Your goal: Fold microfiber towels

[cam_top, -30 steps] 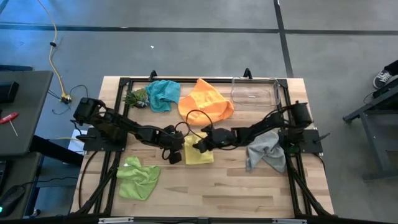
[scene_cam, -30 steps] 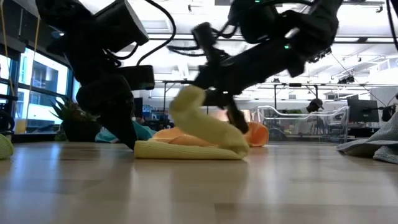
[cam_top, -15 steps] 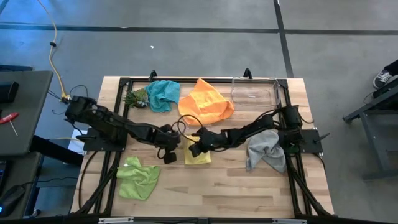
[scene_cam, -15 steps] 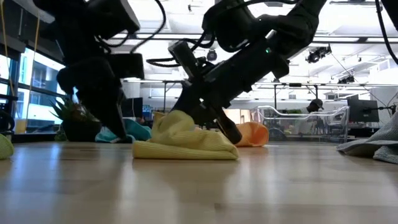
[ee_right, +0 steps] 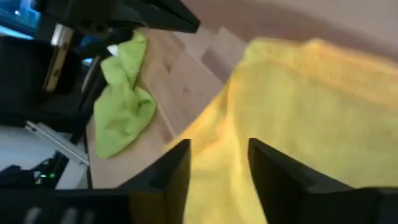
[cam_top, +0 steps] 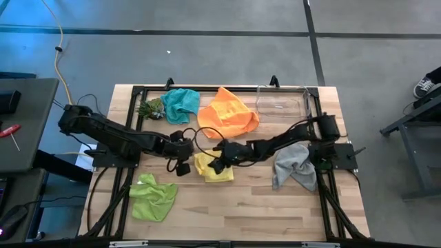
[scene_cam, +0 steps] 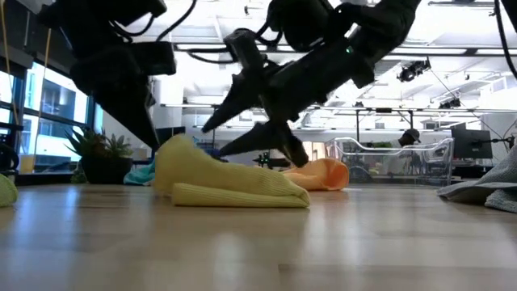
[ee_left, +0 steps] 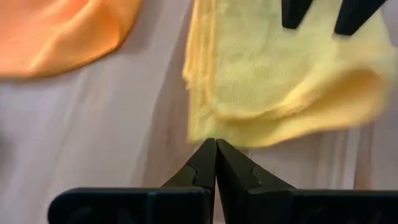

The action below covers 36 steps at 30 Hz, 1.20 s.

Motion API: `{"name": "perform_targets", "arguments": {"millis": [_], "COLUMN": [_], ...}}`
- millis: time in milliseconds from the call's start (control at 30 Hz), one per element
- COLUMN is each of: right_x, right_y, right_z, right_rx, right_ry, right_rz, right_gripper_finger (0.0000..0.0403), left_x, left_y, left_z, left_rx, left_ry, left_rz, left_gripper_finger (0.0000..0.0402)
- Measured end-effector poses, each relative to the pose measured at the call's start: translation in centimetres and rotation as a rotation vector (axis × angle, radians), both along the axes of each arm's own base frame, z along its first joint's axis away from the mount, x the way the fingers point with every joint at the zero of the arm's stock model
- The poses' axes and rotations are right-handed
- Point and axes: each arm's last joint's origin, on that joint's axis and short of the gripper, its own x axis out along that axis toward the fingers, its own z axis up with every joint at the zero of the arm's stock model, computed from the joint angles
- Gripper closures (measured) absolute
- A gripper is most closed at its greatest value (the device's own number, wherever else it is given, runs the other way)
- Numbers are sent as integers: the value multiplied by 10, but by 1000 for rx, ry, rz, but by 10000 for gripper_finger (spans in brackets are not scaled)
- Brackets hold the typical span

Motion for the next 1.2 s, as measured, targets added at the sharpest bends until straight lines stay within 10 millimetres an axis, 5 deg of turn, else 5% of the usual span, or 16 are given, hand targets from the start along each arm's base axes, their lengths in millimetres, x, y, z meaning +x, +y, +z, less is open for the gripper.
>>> {"name": "perform_targets", "arguments": {"millis": [167, 333, 500, 700, 967, 1100, 1200], "right_x": [-18, -30, -37, -62, -99, -93, -79], "right_y": [-18, -21, -16, -18, -18, -4, 3], "right_z": [32, 50, 45, 27, 12, -4, -11], "right_rx": [-167, -301, -367, -351, -131, -97, -91], "right_ry": [67, 98, 182, 228, -33, 20, 51], "right_rz": [33, 129, 193, 148, 40, 84, 89], "right_gripper_finger": [207, 226, 278, 392, 398, 401, 402], "left_x": [-8, -12, -18, -18, 4, 16, 24], "left_y": [2, 1, -5, -17, -19, -12, -2], "left_z": [10, 9, -3, -8, -18, -30, -16], "left_rx": [36, 13, -90, -158, -197, -217, -264], "left_ry": [-40, -201, -324, -382, -475, -443, -481], "left_rz": [26, 93, 110, 101, 113, 124, 105], "left_gripper_finger": [401, 401, 401, 401, 402, 402, 402]}}
